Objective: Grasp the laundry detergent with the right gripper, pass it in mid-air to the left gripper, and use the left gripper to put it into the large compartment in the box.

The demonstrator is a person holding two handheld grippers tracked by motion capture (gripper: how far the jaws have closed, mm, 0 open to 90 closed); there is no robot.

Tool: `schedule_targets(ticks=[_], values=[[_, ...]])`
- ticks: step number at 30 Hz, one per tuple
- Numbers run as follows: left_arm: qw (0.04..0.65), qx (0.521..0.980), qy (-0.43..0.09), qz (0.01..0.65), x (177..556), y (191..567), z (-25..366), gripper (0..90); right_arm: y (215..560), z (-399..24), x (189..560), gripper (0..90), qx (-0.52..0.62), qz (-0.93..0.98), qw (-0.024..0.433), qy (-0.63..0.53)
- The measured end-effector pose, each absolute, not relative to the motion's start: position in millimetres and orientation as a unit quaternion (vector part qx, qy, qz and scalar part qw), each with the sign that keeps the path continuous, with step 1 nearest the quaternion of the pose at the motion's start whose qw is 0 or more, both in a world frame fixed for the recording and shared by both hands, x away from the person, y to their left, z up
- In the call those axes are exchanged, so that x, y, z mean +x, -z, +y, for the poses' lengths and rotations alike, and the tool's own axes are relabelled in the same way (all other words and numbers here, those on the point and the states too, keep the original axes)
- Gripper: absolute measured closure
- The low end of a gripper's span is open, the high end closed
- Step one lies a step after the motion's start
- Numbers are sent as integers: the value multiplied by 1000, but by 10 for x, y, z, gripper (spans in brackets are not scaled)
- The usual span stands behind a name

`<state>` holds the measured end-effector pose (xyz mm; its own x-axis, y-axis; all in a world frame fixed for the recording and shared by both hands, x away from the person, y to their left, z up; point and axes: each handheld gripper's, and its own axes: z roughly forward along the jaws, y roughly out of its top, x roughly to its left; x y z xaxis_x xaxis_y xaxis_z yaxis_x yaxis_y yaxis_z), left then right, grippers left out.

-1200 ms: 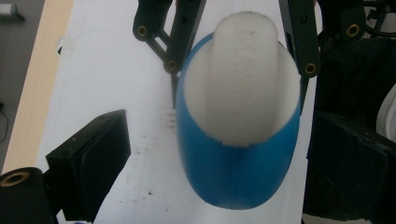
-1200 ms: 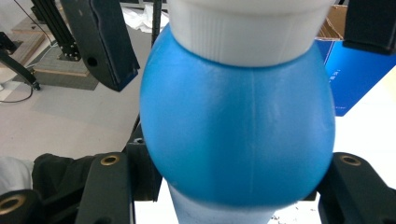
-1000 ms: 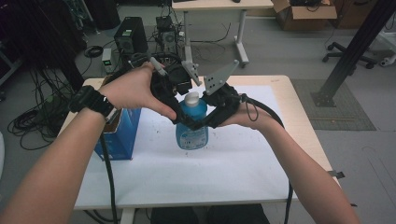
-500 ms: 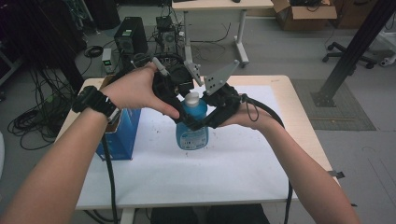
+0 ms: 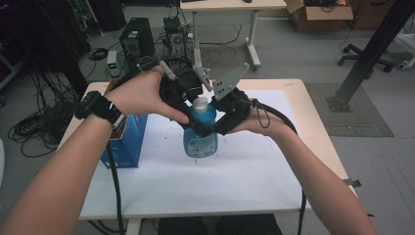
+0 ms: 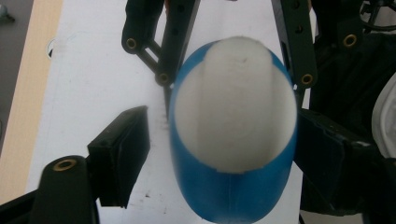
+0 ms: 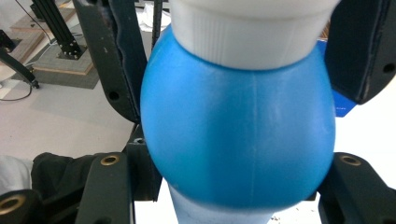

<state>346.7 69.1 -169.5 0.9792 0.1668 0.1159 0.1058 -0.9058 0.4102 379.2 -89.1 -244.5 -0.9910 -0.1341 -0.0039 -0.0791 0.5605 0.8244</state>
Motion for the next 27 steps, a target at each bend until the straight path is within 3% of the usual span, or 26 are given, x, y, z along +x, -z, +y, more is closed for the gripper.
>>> schedule_targets(ticks=[17,27], values=[[204,975,-65,67,3469,1726,665,368,2459,-887,3793,422,58,-885,29,462],[203,974,-63,72,3480,1719,668,378,2468,-889,3798,421,55,-884,31,463]])
